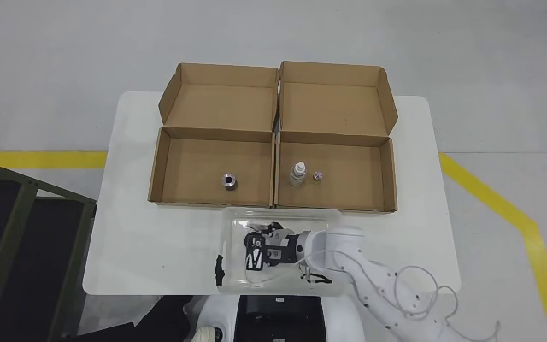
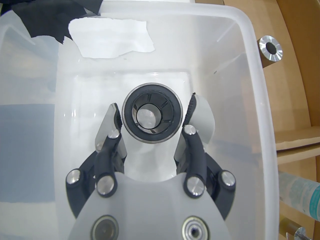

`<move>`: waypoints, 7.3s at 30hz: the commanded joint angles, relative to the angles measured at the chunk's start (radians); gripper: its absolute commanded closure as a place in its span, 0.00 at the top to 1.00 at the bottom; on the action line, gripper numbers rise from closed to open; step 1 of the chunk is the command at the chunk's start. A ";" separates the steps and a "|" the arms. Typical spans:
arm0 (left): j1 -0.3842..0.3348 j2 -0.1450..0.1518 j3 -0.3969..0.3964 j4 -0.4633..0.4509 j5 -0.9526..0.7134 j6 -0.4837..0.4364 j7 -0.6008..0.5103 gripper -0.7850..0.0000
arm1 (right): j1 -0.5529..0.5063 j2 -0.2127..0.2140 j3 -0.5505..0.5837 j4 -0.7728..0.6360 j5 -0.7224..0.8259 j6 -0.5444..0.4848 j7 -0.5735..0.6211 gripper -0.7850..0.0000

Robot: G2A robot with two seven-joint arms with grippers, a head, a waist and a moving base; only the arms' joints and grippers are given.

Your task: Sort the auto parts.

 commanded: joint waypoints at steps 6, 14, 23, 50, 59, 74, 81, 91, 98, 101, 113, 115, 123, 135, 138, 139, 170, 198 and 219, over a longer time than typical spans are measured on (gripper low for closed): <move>0.000 0.000 0.000 0.000 0.000 0.000 0.000 1.00 | -0.001 0.003 0.005 0.001 0.024 -0.019 -0.011 0.28; 0.000 0.000 0.000 0.000 0.000 0.000 0.000 1.00 | -0.021 0.013 0.029 -0.044 0.051 -0.040 -0.020 0.00; 0.000 0.000 0.000 0.000 0.000 0.000 0.000 1.00 | -0.083 0.038 0.105 -0.182 0.085 -0.068 -0.056 0.00; 0.000 0.000 0.000 0.000 0.000 0.000 0.000 1.00 | -0.140 0.082 0.390 -0.466 0.359 -0.049 -0.253 0.00; 0.000 0.000 0.000 0.000 0.000 0.000 0.000 1.00 | -0.113 0.088 0.484 -0.459 0.457 -0.007 -0.296 0.00; 0.000 0.000 0.000 0.000 0.000 0.000 0.000 1.00 | -0.167 0.105 0.653 -0.430 0.625 -0.043 -0.381 0.00; 0.000 0.000 0.000 0.000 0.000 0.000 0.000 1.00 | -0.190 0.110 0.688 -0.431 0.650 -0.064 -0.398 0.00; 0.000 0.000 0.000 0.000 0.000 0.000 0.000 1.00 | -0.151 0.109 0.605 -0.390 0.640 -0.072 -0.377 0.00; 0.000 0.000 0.000 0.000 0.000 0.000 0.000 1.00 | -0.114 0.105 0.511 -0.365 0.587 -0.058 -0.336 0.00; 0.000 0.000 0.000 0.000 0.000 0.000 0.000 1.00 | -0.100 0.103 0.471 -0.354 0.556 -0.054 -0.317 0.00; 0.000 0.000 0.000 0.000 0.000 0.000 0.000 1.00 | -0.012 0.086 0.299 -0.256 0.469 -0.019 -0.258 0.00; 0.000 0.000 0.000 0.000 0.000 0.000 0.000 1.00 | 0.004 0.083 0.273 -0.233 0.454 -0.010 -0.244 0.00; 0.000 0.000 0.000 0.000 0.000 0.000 0.000 1.00 | 0.084 0.064 0.188 -0.120 0.412 0.058 -0.197 0.00; 0.000 0.000 0.000 0.000 0.000 0.000 0.000 1.00 | 0.206 0.022 0.047 0.030 0.361 0.160 -0.149 0.00; 0.000 0.000 0.000 0.000 0.000 0.000 0.000 1.00 | 0.235 0.010 0.022 0.060 0.356 0.183 -0.134 0.00; 0.000 0.000 0.000 0.000 0.000 0.000 0.000 1.00 | 0.244 0.007 0.014 0.069 0.354 0.189 -0.129 0.00; 0.000 0.000 0.000 0.000 0.000 0.000 0.000 1.00 | 0.395 -0.082 -0.109 0.308 0.326 0.311 -0.005 0.22; 0.000 0.000 0.000 0.000 0.000 0.000 0.000 1.00 | 0.394 -0.111 -0.087 0.316 0.291 0.292 -0.010 0.61; 0.000 0.000 0.000 0.000 0.000 0.000 0.000 1.00 | 0.028 0.000 0.295 -0.124 0.277 0.118 -0.167 1.00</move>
